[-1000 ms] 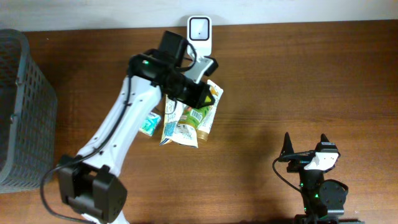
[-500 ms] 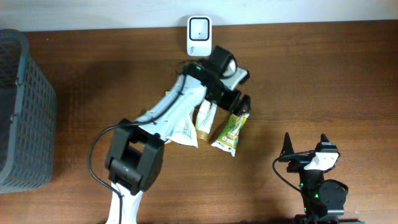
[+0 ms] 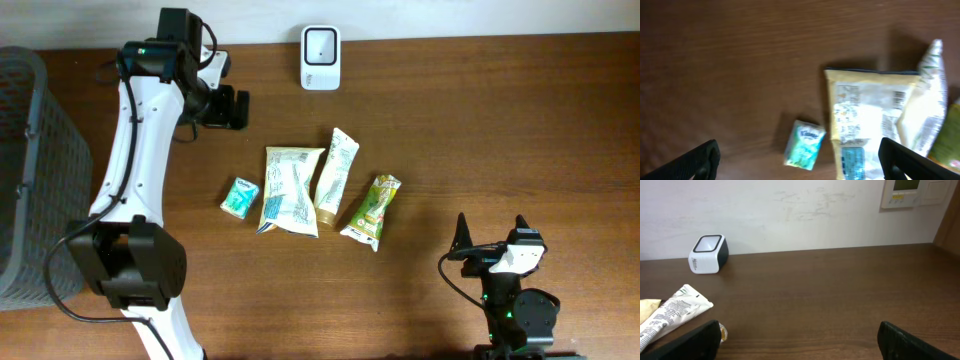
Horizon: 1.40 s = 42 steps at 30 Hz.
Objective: Scan the item barcode
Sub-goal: 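Raise the left arm and reach the right gripper toward the green pouch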
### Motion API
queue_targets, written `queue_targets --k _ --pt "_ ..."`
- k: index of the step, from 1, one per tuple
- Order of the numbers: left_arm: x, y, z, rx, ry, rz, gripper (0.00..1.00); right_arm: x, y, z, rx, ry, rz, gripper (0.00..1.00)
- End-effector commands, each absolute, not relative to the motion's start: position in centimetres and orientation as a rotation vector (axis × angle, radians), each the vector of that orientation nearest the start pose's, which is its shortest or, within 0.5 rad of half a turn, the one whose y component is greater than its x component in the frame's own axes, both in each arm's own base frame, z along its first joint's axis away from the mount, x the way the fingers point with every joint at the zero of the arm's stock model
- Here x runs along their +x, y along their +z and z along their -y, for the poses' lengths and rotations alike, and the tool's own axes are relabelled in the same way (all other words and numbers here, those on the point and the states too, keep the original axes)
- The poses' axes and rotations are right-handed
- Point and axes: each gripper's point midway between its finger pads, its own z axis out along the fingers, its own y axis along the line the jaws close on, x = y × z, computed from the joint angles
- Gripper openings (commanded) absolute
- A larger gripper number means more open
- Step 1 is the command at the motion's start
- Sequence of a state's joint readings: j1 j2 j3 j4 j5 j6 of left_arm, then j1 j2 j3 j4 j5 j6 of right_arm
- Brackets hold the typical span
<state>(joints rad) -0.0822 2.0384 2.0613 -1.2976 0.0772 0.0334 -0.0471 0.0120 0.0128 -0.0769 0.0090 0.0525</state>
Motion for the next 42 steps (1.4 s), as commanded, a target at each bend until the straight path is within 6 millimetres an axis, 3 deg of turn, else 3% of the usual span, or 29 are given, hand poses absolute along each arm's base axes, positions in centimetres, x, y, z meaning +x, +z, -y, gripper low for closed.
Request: queue_targets --k 1,2,3,6,14,17,19,22,24,26,27,29,31,34,36,38,42 --pt "44.3 16.7 1.3 0.023 0.108 -2.885 0.99 24.6 15.5 1.5 0.098 -0.006 -1.650 0.99" --pt "43.9 15.7 0.0 -0.015 0.116 -2.913 0.99 24.6 15.5 1.5 0.098 -0.006 -1.650 0.99" --pt "43.9 15.1 -2.6 -0.100 0.125 -2.913 0.99 24.6 15.5 1.5 0.098 -0.006 -1.650 0.99" --pt "43.9 15.1 -5.3 -0.179 0.118 -2.903 0.99 24.6 15.5 1.5 0.098 -0.006 -1.650 0.99" --pt "44.7 15.2 -4.9 -0.175 0.078 -2.875 0.99 24.6 15.5 1.5 0.098 -0.006 -1.648 0.99" --pt "44.7 15.2 -4.9 -0.175 0.078 -2.875 0.99 24.6 16.4 1.2 0.097 0.020 -1.613 0.99" --pt "44.7 15.2 -4.9 -0.175 0.078 -2.875 0.99 23.9 18.8 -4.1 -0.132 0.287 -1.551 0.99" --pt "44.7 15.2 -4.9 -0.175 0.078 -2.875 0.99 22.7 21.1 -6.4 -0.145 0.479 -1.720 0.99" --pt "44.7 15.2 -4.9 -0.175 0.078 -2.875 0.99 22.7 22.4 -7.7 -0.172 0.592 -1.921 0.99" --pt "44.7 15.2 -4.9 -0.175 0.078 -2.875 0.99 23.9 22.8 -8.3 -0.143 0.682 -2.134 0.98" --pt "44.7 15.2 -4.9 -0.175 0.078 -2.875 0.99 25.4 23.9 -9.3 -0.146 0.800 -2.220 0.99" --pt "44.7 15.2 -4.9 -0.174 0.078 -2.875 0.99 29.2 24.0 -10.7 -0.168 0.956 -2.252 0.99" --pt "44.7 15.2 -4.9 -0.174 0.078 -2.875 0.99 32.1 21.8 -12.7 -0.221 0.997 -2.303 0.86" --pt "44.7 15.2 -4.9 -0.175 0.078 -2.875 0.99 37.5 15.4 -16.8 -0.206 0.853 -2.576 0.77" --pt "44.7 15.2 -4.9 -0.175 0.078 -2.875 0.99 39.0 11.9 -18.6 -0.188 0.868 -2.698 0.64" --pt "44.7 15.2 -4.9 -0.175 0.078 -2.875 0.99 38.3 7.5 -17.1 -0.095 0.741 -2.866 0.63" --pt "44.7 15.2 -4.9 -0.175 0.078 -2.875 0.99 35.3 4.6 -10.2 -0.005 0.168 -3.077 0.69"
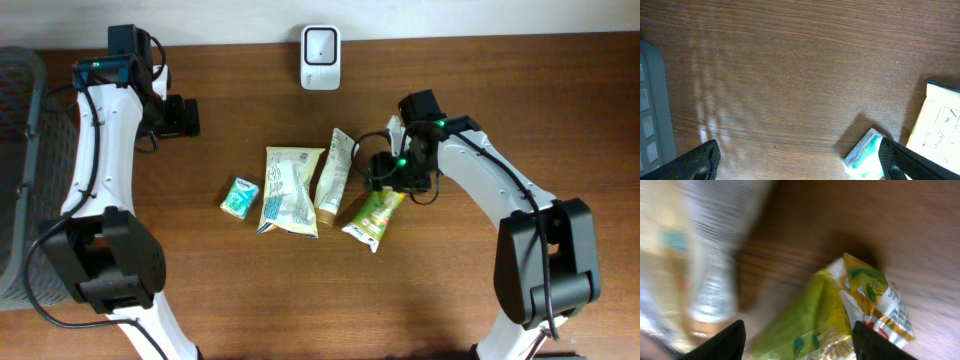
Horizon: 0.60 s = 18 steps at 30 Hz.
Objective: Scan the item barcode
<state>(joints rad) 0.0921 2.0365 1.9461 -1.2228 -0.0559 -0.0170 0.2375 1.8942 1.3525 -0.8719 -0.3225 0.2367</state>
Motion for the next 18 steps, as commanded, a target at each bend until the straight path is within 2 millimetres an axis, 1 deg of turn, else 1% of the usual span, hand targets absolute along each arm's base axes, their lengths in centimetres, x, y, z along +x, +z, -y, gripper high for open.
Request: queue_targets --k 1,2,3,4,5,6,7,8,9,10,11,12,13,14,15,16,17,18 --pt "44.7 15.2 -4.9 -0.175 0.078 -2.875 0.99 34.1 4.5 -9.2 0.000 0.085 -3.123 0.70" --pt "44.7 15.2 -4.9 -0.175 0.078 -2.875 0.99 32.2 4.5 -8.4 0.002 0.024 -3.201 0.73" --pt "44.7 15.2 -4.9 -0.175 0.078 -2.875 0.99 30.3 4.7 -7.9 0.004 -0.006 -3.278 0.73" --pt "44.7 15.2 -4.9 -0.175 0.078 -2.875 0.99 29.2 4.8 -7.7 0.004 -0.023 -3.322 0.72" --pt "44.7 15.2 -4.9 -0.175 0.078 -2.875 0.99 28.3 5.0 -7.6 0.003 -0.034 -3.360 0.73" --pt "44.7 15.2 -4.9 -0.175 0.078 -2.875 0.99 28.0 5.1 -7.8 0.008 -0.008 -3.377 0.73" --pt "44.7 15.2 -4.9 -0.175 0.078 -2.875 0.99 27.6 5.0 -8.7 -0.003 0.064 -3.390 0.72" --pt "44.7 15.2 -4.9 -0.175 0.078 -2.875 0.99 27.5 4.9 -9.0 -0.069 0.072 -3.389 0.63" --pt "44.7 15.2 -4.9 -0.175 0.078 -2.875 0.99 28.2 4.6 -9.8 -0.122 0.088 -3.347 0.56" --pt "44.7 15.2 -4.9 -0.175 0.078 -2.875 0.99 29.2 4.8 -10.2 -0.129 0.105 -3.303 0.56" --pt "44.7 15.2 -4.9 -0.175 0.078 -2.876 0.99 30.7 5.3 -10.7 -0.124 0.126 -3.246 0.56" --pt "44.7 15.2 -4.9 -0.175 0.078 -2.875 0.99 33.6 6.7 -11.4 -0.126 0.161 -3.138 0.57" --pt "44.7 15.2 -4.9 -0.175 0.078 -2.875 0.99 35.9 7.5 -12.0 -0.090 0.182 -3.052 0.67" --pt "44.7 15.2 -4.9 -0.175 0.078 -2.875 0.99 38.0 7.9 -12.1 0.014 0.181 -2.970 0.68" --pt "44.7 15.2 -4.9 -0.175 0.078 -2.876 0.99 40.0 7.9 -12.0 0.166 0.167 -2.892 0.68" --pt "44.7 15.2 -4.9 -0.175 0.078 -2.875 0.99 40.9 7.7 -12.3 0.200 0.189 -2.860 0.68" --pt "44.7 15.2 -4.9 -0.175 0.078 -2.875 0.99 42.2 6.9 -12.8 0.200 0.201 -2.831 0.47" --pt "44.7 15.2 -4.9 -0.175 0.078 -2.875 0.99 42.4 6.1 -12.8 0.201 0.200 -2.836 0.37"
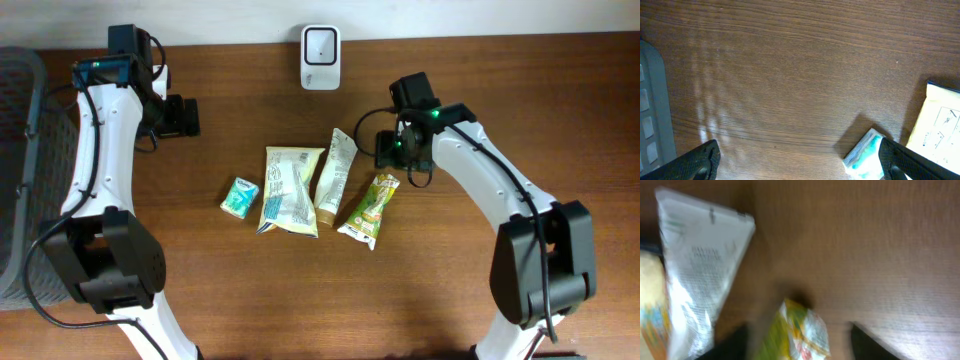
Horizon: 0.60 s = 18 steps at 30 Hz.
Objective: Scan the item barcode
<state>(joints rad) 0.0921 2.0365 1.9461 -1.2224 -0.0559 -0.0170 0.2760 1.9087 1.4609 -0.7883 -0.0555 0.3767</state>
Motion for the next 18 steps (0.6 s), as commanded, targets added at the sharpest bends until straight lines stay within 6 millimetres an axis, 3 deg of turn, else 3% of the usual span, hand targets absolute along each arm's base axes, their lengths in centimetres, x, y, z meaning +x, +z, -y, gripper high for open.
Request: queue_targets --k 1,2,4,7,8,12,13,15,16,18 --pt "44.7 15.2 -4.9 -0.175 0.078 -2.875 0.99 42.3 4.2 -12.9 0.203 0.189 -2.874 0.16" --pt "44.7 15.2 -4.9 -0.175 0.078 -2.875 0.99 41.6 2.6 -13.5 0.152 0.224 -2.930 0.08" --pt "44.7 15.2 -4.9 -0.175 0.078 -2.875 0.99 40.4 1.7 -13.6 0.068 0.239 -2.991 0.04" --pt "44.7 15.2 -4.9 -0.175 0.078 -2.876 0.99 36.9 1.8 -9.1 0.156 0.041 -3.156 0.04" --pt "44.7 15.2 -4.9 -0.175 0.078 -2.876 0.99 34.7 2.1 -7.2 0.155 0.012 -3.260 0.04" --pt "44.7 15.2 -4.9 -0.174 0.078 -2.875 0.99 31.2 3.4 -8.8 -0.328 0.232 -3.366 0.04" --pt "44.7 15.2 -4.9 -0.175 0.078 -2.875 0.99 31.8 5.0 -9.1 -0.329 0.252 -3.313 0.08" --pt "44.7 15.2 -4.9 -0.175 0.078 -2.876 0.99 32.7 9.5 -10.2 -0.343 0.330 -3.167 0.36" --pt "44.7 15.2 -4.9 -0.175 0.078 -2.876 0.99 32.0 11.7 -11.2 -0.459 0.363 -3.098 0.56" --pt "44.7 15.2 -4.9 -0.175 0.078 -2.876 0.99 29.9 12.8 -13.7 -0.723 0.357 -3.053 0.58"
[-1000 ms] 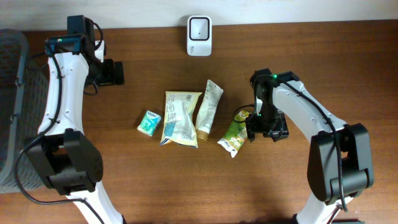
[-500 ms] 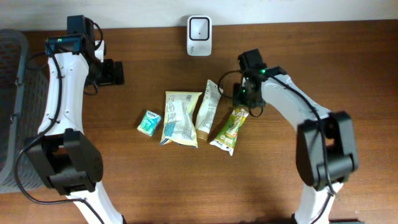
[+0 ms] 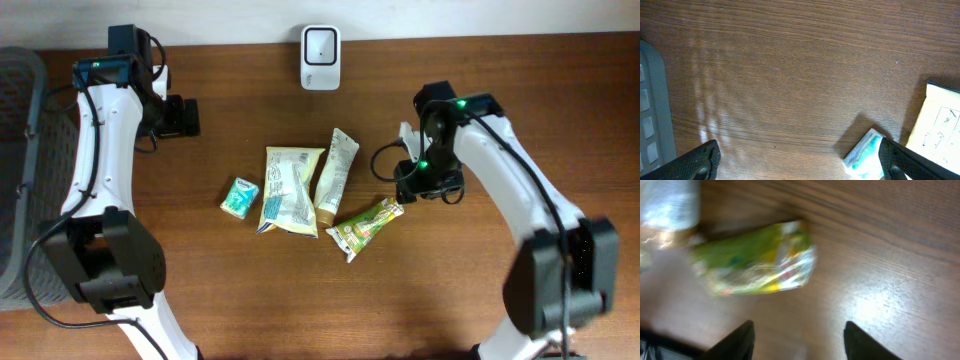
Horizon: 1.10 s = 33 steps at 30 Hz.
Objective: Scan the item barcode
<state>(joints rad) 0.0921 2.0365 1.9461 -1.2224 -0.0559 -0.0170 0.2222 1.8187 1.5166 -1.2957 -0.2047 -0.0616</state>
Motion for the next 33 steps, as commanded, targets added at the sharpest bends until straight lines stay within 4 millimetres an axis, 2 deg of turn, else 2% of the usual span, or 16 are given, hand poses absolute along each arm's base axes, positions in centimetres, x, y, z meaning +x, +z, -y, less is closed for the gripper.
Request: queue_targets --k 1,2,3,4,5,11,14,18,20,22,25,26,28,30,32,33 --pt "44.7 15.2 -4.9 -0.175 0.078 -2.875 0.99 29.9 11.6 -14.2 -0.810 0.253 -3.044 0.66" --pt "44.7 15.2 -4.9 -0.175 0.078 -2.876 0.99 30.3 10.4 -14.6 -0.759 0.188 -3.059 0.80" --pt "44.7 15.2 -4.9 -0.175 0.078 -2.876 0.99 30.7 9.2 -14.5 -0.513 0.151 -3.128 0.80" --pt "44.7 15.2 -4.9 -0.175 0.078 -2.876 0.99 31.1 8.3 -13.4 -0.001 0.067 -3.194 0.80" --pt "44.7 15.2 -4.9 -0.175 0.078 -2.875 0.99 31.3 8.0 -13.3 0.175 0.063 -3.192 0.80" --pt "44.7 15.2 -4.9 -0.175 0.078 -2.875 0.99 30.4 4.2 -13.8 0.504 0.106 -3.189 0.83" --pt "44.7 15.2 -4.9 -0.175 0.078 -2.876 0.99 30.8 3.4 -12.9 0.518 0.048 -3.154 0.36" --pt "44.7 15.2 -4.9 -0.175 0.078 -2.876 0.99 32.9 3.4 -12.5 0.552 0.102 -3.078 0.21" --pt "44.7 15.2 -4.9 -0.175 0.078 -2.875 0.99 33.9 3.3 -12.0 0.555 0.082 -3.038 0.04" --pt "44.7 15.2 -4.9 -0.175 0.078 -2.876 0.99 34.2 3.4 -11.2 0.599 0.075 -3.023 0.04" --pt "44.7 15.2 -4.9 -0.175 0.078 -2.875 0.99 34.5 3.9 -6.9 1.074 0.096 -2.925 0.04" --pt "44.7 15.2 -4.9 -0.175 0.078 -2.876 0.99 33.8 4.4 -4.3 1.470 0.163 -2.823 0.04" --pt "44.7 15.2 -4.9 -0.175 0.078 -2.875 0.99 31.0 4.8 -2.4 2.093 0.185 -2.624 0.04" --pt "44.7 15.2 -4.9 -0.175 0.078 -2.875 0.99 31.2 5.2 -3.1 2.032 0.334 -2.707 0.04" --pt "44.7 15.2 -4.9 -0.175 0.078 -2.875 0.99 32.1 5.1 -2.9 1.495 0.404 -2.942 0.27" --pt "44.7 15.2 -4.9 -0.175 0.078 -2.876 0.99 32.6 5.1 -2.9 1.241 0.433 -3.010 0.28"
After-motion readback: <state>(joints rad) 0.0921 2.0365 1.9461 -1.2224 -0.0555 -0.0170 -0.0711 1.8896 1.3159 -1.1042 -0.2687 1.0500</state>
